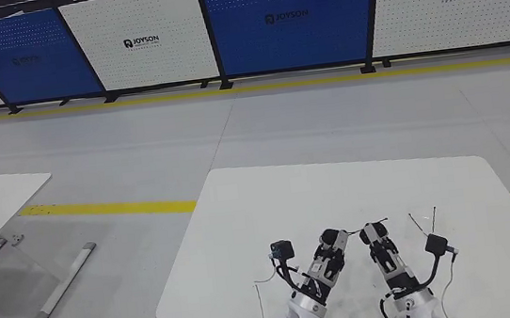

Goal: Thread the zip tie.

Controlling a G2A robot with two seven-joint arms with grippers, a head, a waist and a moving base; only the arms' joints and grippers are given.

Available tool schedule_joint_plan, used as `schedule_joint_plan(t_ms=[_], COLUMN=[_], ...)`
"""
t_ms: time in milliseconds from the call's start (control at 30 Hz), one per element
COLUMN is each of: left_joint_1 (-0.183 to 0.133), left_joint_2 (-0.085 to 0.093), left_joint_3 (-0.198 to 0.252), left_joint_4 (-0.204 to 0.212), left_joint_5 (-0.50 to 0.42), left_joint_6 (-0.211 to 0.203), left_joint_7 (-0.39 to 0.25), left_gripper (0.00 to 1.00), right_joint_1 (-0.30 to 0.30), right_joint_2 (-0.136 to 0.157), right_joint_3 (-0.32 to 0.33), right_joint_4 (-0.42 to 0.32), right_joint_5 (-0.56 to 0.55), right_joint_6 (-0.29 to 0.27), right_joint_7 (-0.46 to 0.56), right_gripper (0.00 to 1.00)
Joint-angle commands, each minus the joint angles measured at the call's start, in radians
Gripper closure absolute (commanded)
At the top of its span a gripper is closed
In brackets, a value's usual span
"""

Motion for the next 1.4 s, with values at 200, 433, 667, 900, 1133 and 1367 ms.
schedule_joint_plan(t_ms=[200, 433, 667, 900, 1133, 1367], left_joint_1=[-0.001, -0.002, 0.0, 0.002, 0.004, 0.004], left_joint_2=[-0.001, 0.0, -0.003, -0.01, -0.014, -0.014], left_joint_3=[-0.005, -0.007, -0.008, -0.015, -0.017, -0.017], left_joint_4=[0.0, 0.001, -0.005, -0.036, -0.051, -0.051], left_joint_5=[-0.009, -0.007, -0.027, -0.072, -0.116, -0.116], left_joint_6=[-0.002, -0.002, 0.0, 0.038, 0.04, 0.04], left_joint_7=[0.005, -0.005, 0.009, 0.049, 0.048, 0.048], left_gripper=[1.0, 1.0, 1.0, 1.0, 1.0, 1.0], right_joint_1=[-0.002, -0.001, 0.0, -0.038, -0.06, -0.058], right_joint_2=[-0.002, -0.006, -0.008, 0.0, 0.003, 0.004], right_joint_3=[0.003, 0.002, 0.007, 0.042, 0.056, 0.057], right_joint_4=[-0.001, 0.003, -0.008, -0.042, -0.062, -0.06], right_joint_5=[-0.013, -0.027, 0.002, 0.039, 0.06, 0.05], right_joint_6=[0.0, 0.0, 0.0, 0.0, 0.0, 0.009], right_joint_7=[-0.005, -0.005, 0.03, 0.051, 0.068, 0.079], right_gripper=[1.0, 1.0, 0.0, 0.0, 0.0, 0.0])
